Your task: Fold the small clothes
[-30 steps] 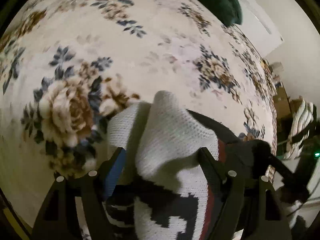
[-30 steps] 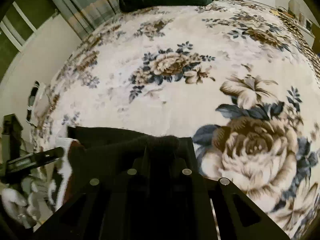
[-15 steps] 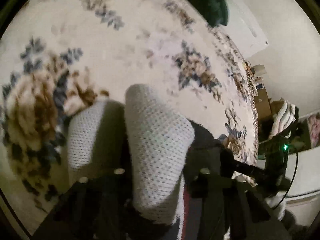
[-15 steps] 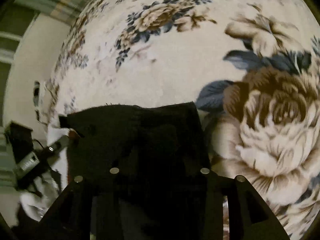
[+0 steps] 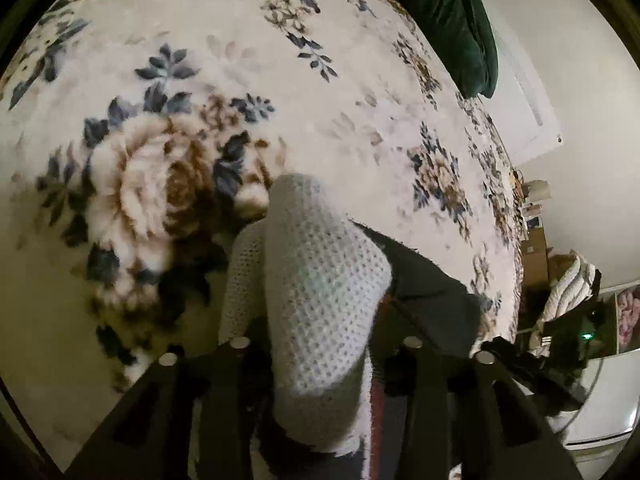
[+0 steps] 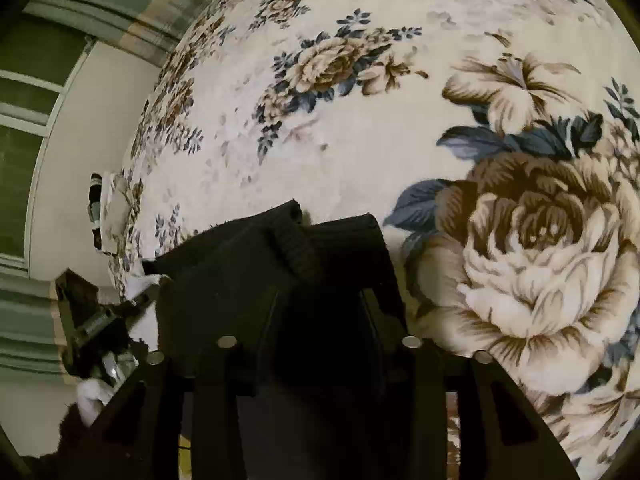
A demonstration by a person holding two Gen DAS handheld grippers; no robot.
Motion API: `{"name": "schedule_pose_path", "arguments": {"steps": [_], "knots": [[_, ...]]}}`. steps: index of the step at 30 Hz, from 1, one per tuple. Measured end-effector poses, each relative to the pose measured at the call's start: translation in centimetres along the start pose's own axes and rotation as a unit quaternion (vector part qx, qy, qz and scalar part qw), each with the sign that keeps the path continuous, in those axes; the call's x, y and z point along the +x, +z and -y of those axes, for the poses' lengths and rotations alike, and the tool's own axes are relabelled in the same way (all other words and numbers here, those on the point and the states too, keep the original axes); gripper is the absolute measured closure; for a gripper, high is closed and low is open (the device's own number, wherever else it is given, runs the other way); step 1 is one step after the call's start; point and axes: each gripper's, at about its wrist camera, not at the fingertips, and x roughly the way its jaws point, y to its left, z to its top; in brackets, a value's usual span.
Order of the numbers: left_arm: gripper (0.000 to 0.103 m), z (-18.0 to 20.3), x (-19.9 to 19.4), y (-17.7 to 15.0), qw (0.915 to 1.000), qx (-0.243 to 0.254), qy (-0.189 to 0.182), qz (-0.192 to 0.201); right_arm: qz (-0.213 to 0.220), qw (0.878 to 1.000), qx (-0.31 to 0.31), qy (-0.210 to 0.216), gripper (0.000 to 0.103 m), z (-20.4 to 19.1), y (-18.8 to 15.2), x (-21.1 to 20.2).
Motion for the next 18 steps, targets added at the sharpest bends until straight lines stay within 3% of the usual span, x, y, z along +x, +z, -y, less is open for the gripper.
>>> {"name": "schedule_pose_path", "arguments": {"steps": [3,5,8,12,13,15,18], "knots": [[0.048,0.7,-1.5,-0.6,0.9999,0.004,-0.012,0.000,-0.027,0.999,0.005,0.018,0.027,0.9,-0.2,1.3],[0.020,0.7,-2.6,-1.3,0.9998,0.013,-0.013,-0.001,-0.050,0.998,0.012,0.032,0.009,1.9,-0.8,2.4],[0.014,0.1,-3.0,-2.6,0.9997,0.021,-0.012,-0.008,-0.085,0.995,0.016,0.047,0.007,3.1,-2.2,4.1],[0.009,-1.9,-0.1,-3.9,0.9983,0.025,0.007,-0.052,-0.122,0.991,0.011,0.058,0.002,4.0,-3.8,6.9],[0.002,-2.8,0.9,-4.2,0.9978,0.015,-0.003,-0.064,-0.129,0.990,0.007,0.065,0.001,4.1,-3.9,7.5],[0.000,-4.5,2.2,-4.1,0.9965,-0.009,-0.035,-0.076,-0.137,0.987,0.006,0.084,0.000,3.9,-3.8,8.3],[0.000,-6.1,3.4,-3.9,0.9917,-0.040,-0.084,-0.088,-0.150,0.976,0.025,0.156,0.000,3.7,-3.4,9.2]]}}
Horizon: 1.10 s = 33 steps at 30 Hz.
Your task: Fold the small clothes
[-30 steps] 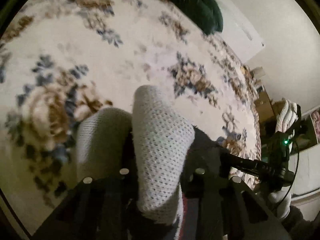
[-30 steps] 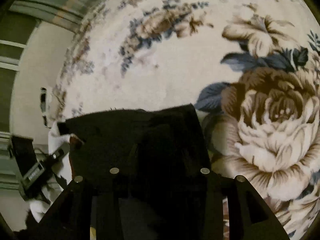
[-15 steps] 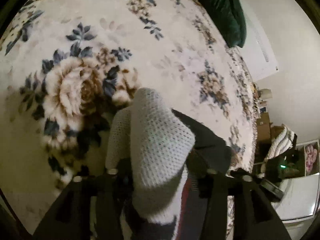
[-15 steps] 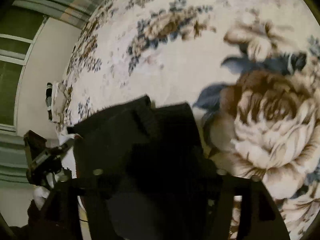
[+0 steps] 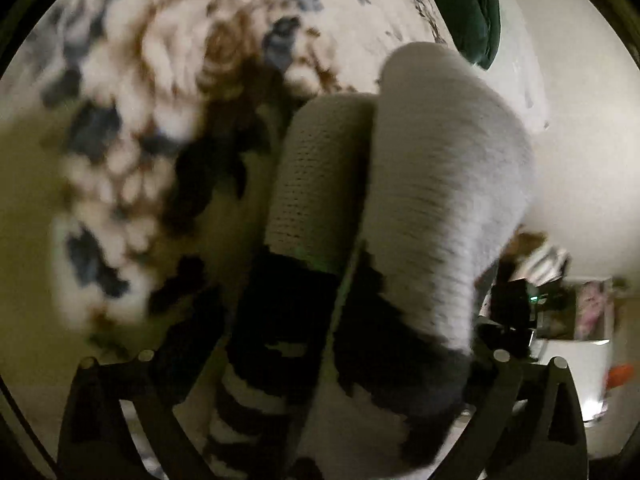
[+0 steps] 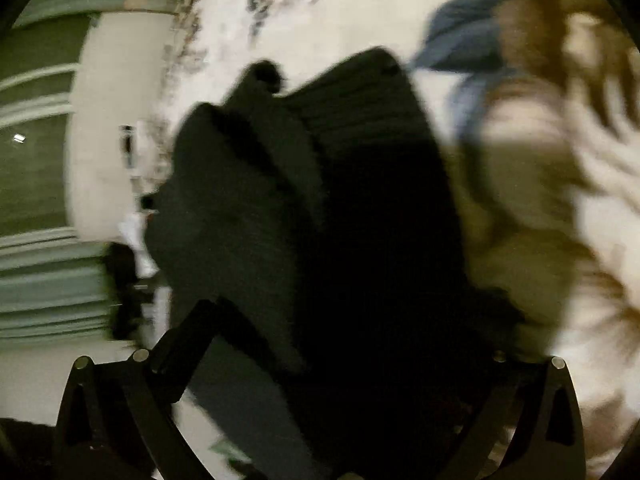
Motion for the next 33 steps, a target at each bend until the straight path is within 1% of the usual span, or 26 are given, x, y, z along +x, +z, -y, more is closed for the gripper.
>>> {"name": "schedule_pose_path", "arguments": {"steps": [1,5,8,9,10,12,13,14,15,17,18,20,23,27,29,30,31,33], "knots": [[0.000,-0.3,0.4,0.2,0.9999,-0.001,-0.014,-0.006,-0.006,1.000,0.002,0.019,0.000,0.0,0.2,0.3],[0.000,-1.0,1.0,0.7,0.9988,-0.009,-0.040,-0.026,-0.022,0.999,0.019,0.019,0.000,0.8,1.1,1.8],[0.000,-0.7,1.4,1.0,0.9984,-0.005,-0.045,-0.034,-0.008,0.999,0.021,0.032,0.000,0.6,1.0,1.6],[0.000,-0.6,1.6,1.1,0.9983,-0.001,-0.045,-0.035,0.000,0.999,0.020,0.032,0.000,0.5,0.7,1.6],[0.000,-0.3,1.7,1.2,0.9982,0.005,-0.047,-0.036,0.009,0.999,0.017,0.026,0.003,0.3,0.4,1.6],[0.001,0.3,1.8,1.2,0.9978,0.025,-0.054,-0.030,0.018,1.000,0.006,0.009,0.036,-0.2,-0.2,1.8],[0.010,0.4,1.7,1.3,0.9975,0.032,-0.058,-0.025,0.025,1.000,0.008,0.004,0.039,-0.4,-0.6,1.7],[0.025,0.8,1.6,1.3,0.9965,0.044,-0.069,-0.018,0.032,0.999,0.012,0.006,0.047,-0.4,-0.9,1.6],[0.029,1.3,1.5,1.4,0.9960,0.051,-0.072,-0.014,0.038,0.999,0.015,0.005,0.053,-0.4,-1.0,1.4],[0.039,2.5,1.2,1.4,0.9954,0.066,-0.069,-0.014,0.053,0.998,0.023,-0.002,0.059,-0.5,-1.5,0.8],[0.041,3.2,1.0,1.3,0.9950,0.074,-0.065,-0.014,0.062,0.998,0.026,-0.005,0.062,-0.8,-1.9,0.5],[0.045,4.5,0.6,1.2,0.9941,0.089,-0.059,-0.018,0.075,0.997,0.032,-0.012,0.064,-1.5,-2.4,0.0],[0.047,6.8,0.0,1.3,0.9921,0.110,-0.053,-0.026,0.092,0.995,0.032,-0.023,0.067,-2.3,-3.4,-1.2],[0.047,9.8,-0.3,3.0,0.9866,0.150,-0.050,-0.040,0.125,0.991,0.040,-0.018,0.068,-2.9,-4.2,-4.0],[0.047,12.2,-0.1,4.2,0.9819,0.175,-0.055,-0.047,0.153,0.987,0.045,-0.009,0.068,-2.9,-4.2,-6.9],[0.047,13.4,0.4,4.9,0.9798,0.185,-0.056,-0.051,0.165,0.985,0.048,-0.007,0.068,-2.9,-4.1,-8.1],[0.047,15.5,1.1,6.0,0.9763,0.201,-0.058,-0.056,0.183,0.982,0.052,-0.003,0.068,-2.9,-3.8,-9.7],[0.047,18.5,2.6,7.8,0.9721,0.216,-0.063,-0.064,0.210,0.976,0.059,-0.002,0.069,-2.8,-3.0,-12.5]]}}
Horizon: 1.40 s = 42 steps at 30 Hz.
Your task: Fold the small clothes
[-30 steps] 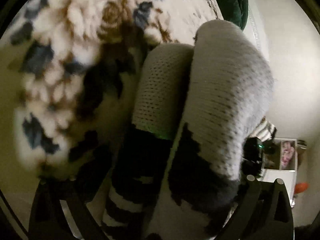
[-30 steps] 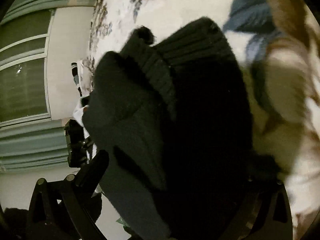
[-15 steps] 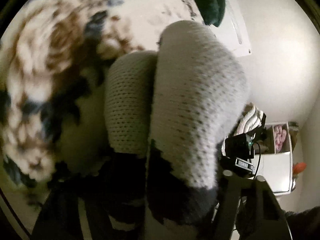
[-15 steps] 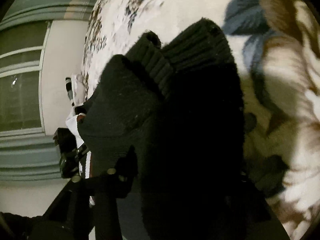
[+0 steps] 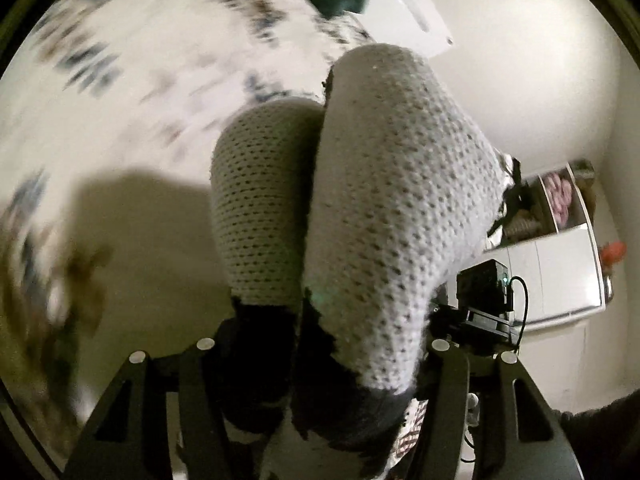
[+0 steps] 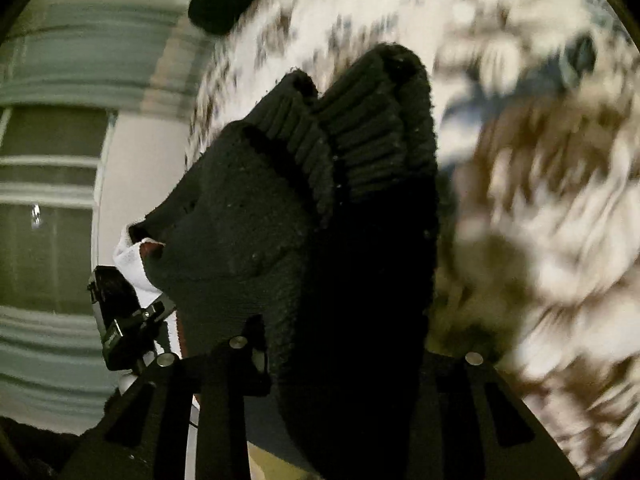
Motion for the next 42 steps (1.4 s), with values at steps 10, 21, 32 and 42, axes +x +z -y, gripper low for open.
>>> {"name": "schedule_pose_path", "arguments": {"steps": [10,21,32,42], "knots": [[0.047,5.9,13.0,19.3,0.9942,0.081,-0.034,-0.061,0.111,0.992,0.058,-0.027,0.069,3.3,16.0,-7.1],[0.040,1.2,26.0,27.5,0.9888,0.000,-0.015,-0.149,0.075,0.984,0.109,-0.119,0.060,10.4,28.8,-4.7],[0.020,7.0,18.3,24.5,0.9778,0.111,0.176,-0.024,0.140,0.926,0.017,-0.352,0.000,4.7,22.8,-9.9],[0.015,15.8,12.9,16.7,0.9067,0.216,0.353,0.084,0.215,0.869,-0.011,-0.445,0.000,-3.9,12.7,-13.2]]}}
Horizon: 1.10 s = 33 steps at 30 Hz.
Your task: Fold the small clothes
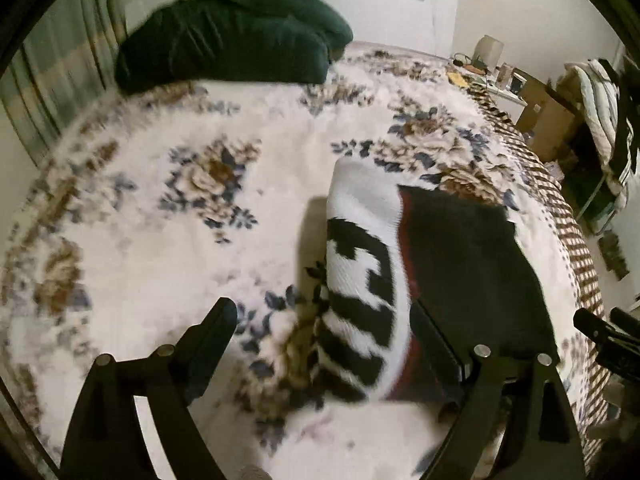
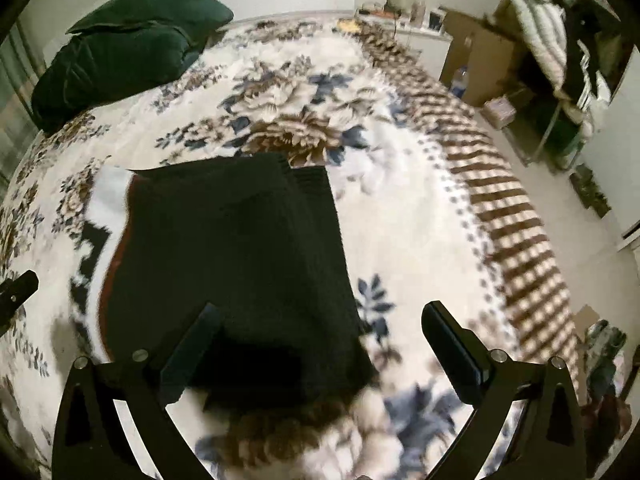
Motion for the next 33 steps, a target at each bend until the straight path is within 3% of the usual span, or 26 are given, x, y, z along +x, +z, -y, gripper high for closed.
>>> {"name": "schedule_pose_path", "arguments": {"steps": [3,12,27,33], "knots": [[0.015,1.1,-3.6,-0.5,0.9997,0.002,0.023,0.007,0.019,1.000,-0.006,-0.004,0.000,0.2,-1.1,-4.4],[0.015,4.7,-17.4,-2.8,0.9989,0.005,0.016,0.044,0.070,0.997,-0.021,-0.013,0.000,2.6,-4.2,-19.5],[0.015,7.9,-38.2,-7.6,0.9942,-0.027,0.036,0.098,0.172,0.983,-0.046,0.035,0.000,7.2,-10.3,-45.9],[0.015,9.0,-43.9,-9.2,0.9911,-0.032,0.038,0.123,0.198,0.977,-0.061,0.041,0.000,8.3,-13.4,-53.9]]}}
